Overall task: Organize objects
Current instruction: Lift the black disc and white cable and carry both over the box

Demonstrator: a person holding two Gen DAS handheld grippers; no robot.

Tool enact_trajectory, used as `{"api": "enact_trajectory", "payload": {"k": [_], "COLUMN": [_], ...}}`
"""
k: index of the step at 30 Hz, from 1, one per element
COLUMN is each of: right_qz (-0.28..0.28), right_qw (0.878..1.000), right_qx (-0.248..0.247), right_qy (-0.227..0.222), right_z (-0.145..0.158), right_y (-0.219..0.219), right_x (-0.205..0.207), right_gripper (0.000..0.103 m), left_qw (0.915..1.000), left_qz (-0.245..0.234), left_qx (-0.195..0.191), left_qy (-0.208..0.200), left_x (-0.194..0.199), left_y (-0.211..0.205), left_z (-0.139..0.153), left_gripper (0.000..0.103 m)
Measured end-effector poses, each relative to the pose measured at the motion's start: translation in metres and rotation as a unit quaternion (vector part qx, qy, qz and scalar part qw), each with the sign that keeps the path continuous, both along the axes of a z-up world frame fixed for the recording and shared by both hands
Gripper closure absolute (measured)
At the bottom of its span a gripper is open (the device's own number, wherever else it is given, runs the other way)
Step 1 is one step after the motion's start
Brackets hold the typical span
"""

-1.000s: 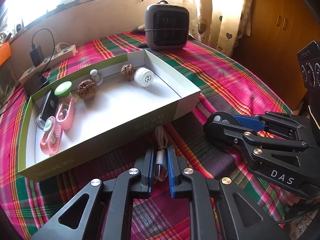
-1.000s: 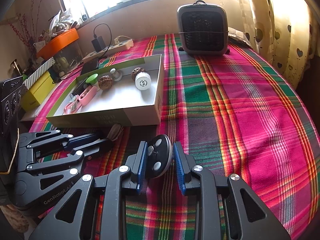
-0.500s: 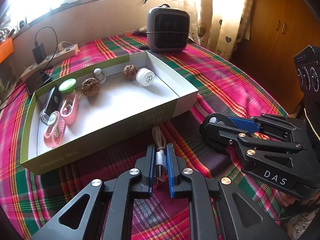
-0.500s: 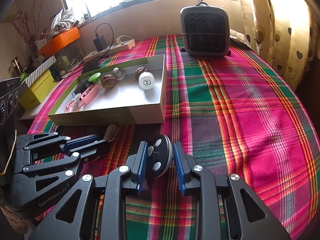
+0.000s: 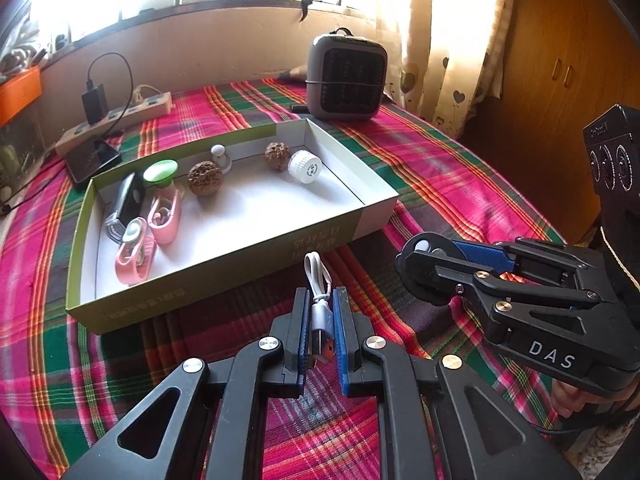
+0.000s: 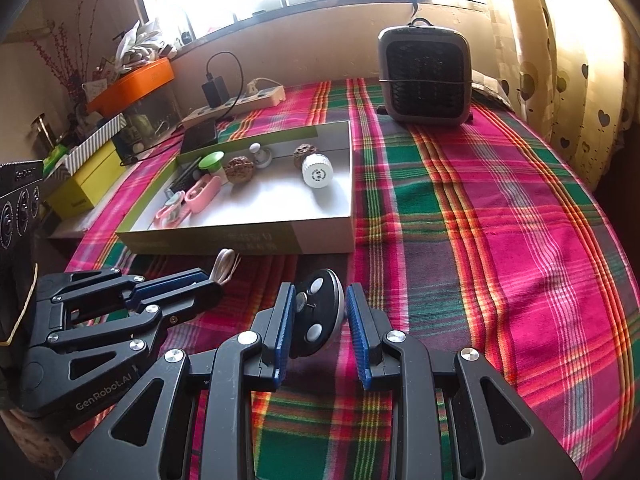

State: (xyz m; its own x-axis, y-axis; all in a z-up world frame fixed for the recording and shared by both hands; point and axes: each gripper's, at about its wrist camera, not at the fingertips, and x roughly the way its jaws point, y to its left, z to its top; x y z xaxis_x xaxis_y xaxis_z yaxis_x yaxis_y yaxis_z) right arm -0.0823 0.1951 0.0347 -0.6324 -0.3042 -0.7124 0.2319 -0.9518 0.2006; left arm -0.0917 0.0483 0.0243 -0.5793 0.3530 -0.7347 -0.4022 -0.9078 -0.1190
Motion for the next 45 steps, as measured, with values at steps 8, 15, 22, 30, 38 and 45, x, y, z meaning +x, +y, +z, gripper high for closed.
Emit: {"api": "enact_trajectory", "payload": {"k": [8,15,22,30,38,45], "right_qz": [0.01,0.023,0.035,0.051,0.061,0.068], "right_qw": [1.0,1.0,0.999,0.998,0.998,0.997], "right_qx": [-0.007,-0.008,-0.007,-0.002,0.001,0.004], "right_qy": [0.009,0.016,0.026,0.032,0.03,0.023], "right_z": [0.01,0.016,0.024,0.029,0.032,0.027], "right_y": [-0.008,-0.017,-0.026,-0.036,-0.043,-0.05], "right_x": [0.002,-0.001,-0.009,-0.023,-0.047,-0.071], "right_gripper": [0.075,0.075,0.075,0.075,0.075,0.075], "left_qw": [0.9998,0.9992,0.9984,0.9977,0.9967,0.9965], "left_qz": [0.014,0.028,0.046,0.061,0.077,0.082], "left_qx": [0.013,0.022,0.023,0.02,0.019,0.01], "left_qy": [0.004,0.015,0.025,0.022,0.018,0.011], "left_x": [0.003,0.004,-0.003,-0.017,-0.034,-0.047], "left_y": [-0.013,-0.027,-0.038,-0.047,-0.055,-0.057], "left_z": [0.009,0.02,0.026,0.024,0.02,0.014], "left_gripper": [0.093,0.093,0.093,0.093,0.093,0.093]}}
